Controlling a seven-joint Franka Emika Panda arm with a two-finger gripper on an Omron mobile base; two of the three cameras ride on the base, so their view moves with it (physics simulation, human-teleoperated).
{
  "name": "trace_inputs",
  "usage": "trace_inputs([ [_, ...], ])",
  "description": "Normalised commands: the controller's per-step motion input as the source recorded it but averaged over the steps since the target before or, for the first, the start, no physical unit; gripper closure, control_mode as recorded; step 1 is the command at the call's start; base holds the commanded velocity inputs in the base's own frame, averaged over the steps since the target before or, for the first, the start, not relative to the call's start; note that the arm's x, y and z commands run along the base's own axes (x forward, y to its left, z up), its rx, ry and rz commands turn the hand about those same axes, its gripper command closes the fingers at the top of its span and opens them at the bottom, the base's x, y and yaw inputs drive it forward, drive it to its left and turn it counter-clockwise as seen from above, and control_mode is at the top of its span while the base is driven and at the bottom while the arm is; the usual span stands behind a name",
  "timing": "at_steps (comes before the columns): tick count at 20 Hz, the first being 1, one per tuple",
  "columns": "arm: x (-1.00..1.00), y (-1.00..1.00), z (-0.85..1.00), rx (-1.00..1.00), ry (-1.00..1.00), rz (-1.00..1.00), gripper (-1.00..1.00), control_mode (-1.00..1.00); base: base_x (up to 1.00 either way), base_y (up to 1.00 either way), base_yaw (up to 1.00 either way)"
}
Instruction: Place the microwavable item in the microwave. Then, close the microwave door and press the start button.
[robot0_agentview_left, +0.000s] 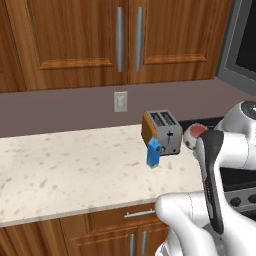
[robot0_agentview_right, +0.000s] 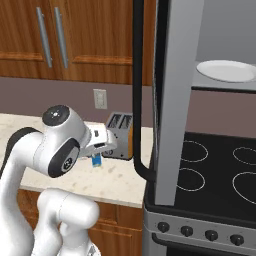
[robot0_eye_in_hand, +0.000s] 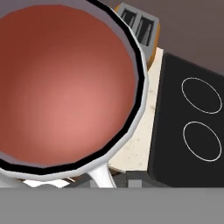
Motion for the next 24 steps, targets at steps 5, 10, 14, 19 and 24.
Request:
trace_inputs([
  [5,-0.07,0.41,0.03,-0.09,0.02,0.0,1.0,-1.0,0.0,0.0,0.0],
  [10,-0.13,0.04,-0.01,-0.01,-0.01,0.0,1.0,-1.0,0.0,0.0,0.0],
  [14,-0.73,0.04,-0.08,-0.01,-0.12,0.0,1.0,-1.0,0.0,0.0,0.0],
  [19,0.0,0.0,0.0,0.0,0.0,0.0,1.0,1.0,-1.0,0.01,-0.07],
  [24,0.0,0.0,0.0,0.0,0.0,0.0,1.0,1.0,-1.0,-0.26,-0.19],
])
